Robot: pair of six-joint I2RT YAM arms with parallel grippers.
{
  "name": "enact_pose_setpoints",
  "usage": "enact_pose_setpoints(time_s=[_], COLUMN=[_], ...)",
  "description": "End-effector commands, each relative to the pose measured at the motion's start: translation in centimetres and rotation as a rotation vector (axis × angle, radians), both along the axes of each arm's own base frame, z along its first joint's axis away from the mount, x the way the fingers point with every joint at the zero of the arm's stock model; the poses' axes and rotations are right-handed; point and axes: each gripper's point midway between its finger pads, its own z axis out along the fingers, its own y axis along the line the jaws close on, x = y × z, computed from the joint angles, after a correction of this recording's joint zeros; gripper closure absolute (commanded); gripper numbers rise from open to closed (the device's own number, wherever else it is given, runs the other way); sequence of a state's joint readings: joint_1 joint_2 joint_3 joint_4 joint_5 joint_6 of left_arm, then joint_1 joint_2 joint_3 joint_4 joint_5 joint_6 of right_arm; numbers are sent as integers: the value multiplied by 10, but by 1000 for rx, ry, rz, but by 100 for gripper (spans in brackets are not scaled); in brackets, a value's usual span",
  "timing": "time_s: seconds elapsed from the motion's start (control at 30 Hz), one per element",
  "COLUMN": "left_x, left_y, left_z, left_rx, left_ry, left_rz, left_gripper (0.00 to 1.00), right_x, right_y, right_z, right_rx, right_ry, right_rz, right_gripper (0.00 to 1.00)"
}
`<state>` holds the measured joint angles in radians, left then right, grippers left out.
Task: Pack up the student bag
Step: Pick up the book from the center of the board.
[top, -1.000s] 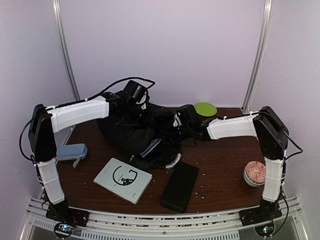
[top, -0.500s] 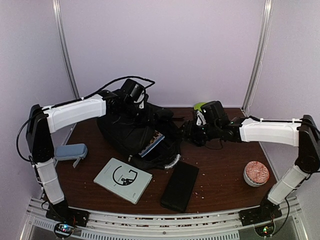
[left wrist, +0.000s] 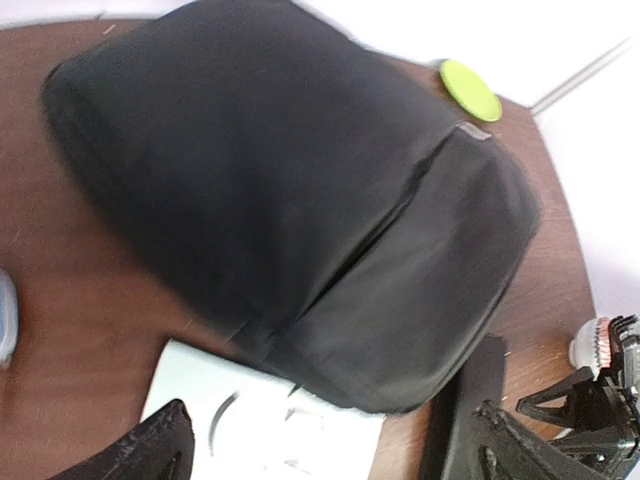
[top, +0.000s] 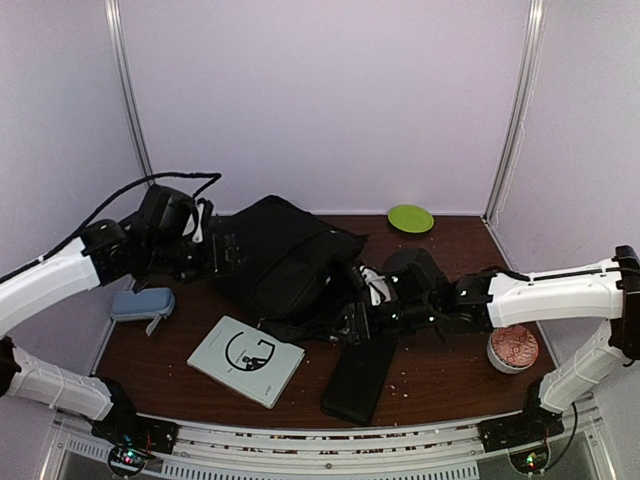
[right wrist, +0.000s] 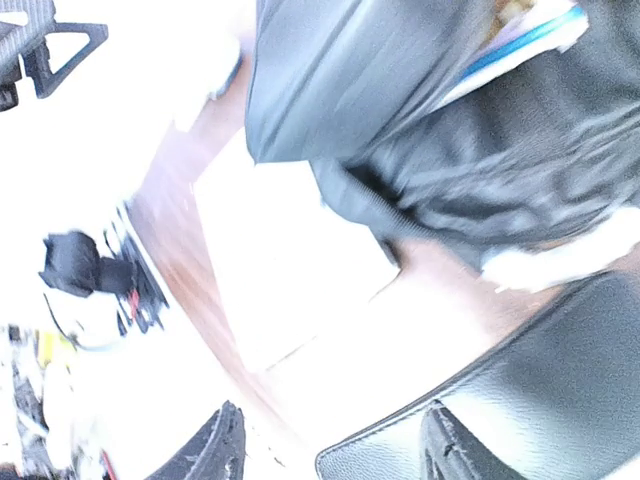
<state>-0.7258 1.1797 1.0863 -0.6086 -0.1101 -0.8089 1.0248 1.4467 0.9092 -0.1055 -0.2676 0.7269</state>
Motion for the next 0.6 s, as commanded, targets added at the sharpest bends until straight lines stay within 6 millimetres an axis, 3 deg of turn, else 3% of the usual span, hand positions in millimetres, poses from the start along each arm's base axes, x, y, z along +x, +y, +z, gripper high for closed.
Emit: enact_pose_setpoints(time_s=[0.0, 0.17, 0.47, 0.57], left_x=[-28, -56, -77, -77], left_y=[46, 64, 95, 91], left_z=[-46, -100, -151, -162], left_rx=[-18, -54, -49, -95], left_ry=[54, 156, 260, 265], left_rz=[177, 240, 415, 426], left_gripper=[2, 4, 7, 7], right_x=[-9, -12, -2, 5], right_y=[28, 55, 76, 76], right_z=[-22, -50, -88, -100], right_rx=[-41, -43, -69, -90], right_ry=[-33, 32, 116, 112], right_rz=[75, 100, 28, -6], right_gripper=[42, 43, 43, 43])
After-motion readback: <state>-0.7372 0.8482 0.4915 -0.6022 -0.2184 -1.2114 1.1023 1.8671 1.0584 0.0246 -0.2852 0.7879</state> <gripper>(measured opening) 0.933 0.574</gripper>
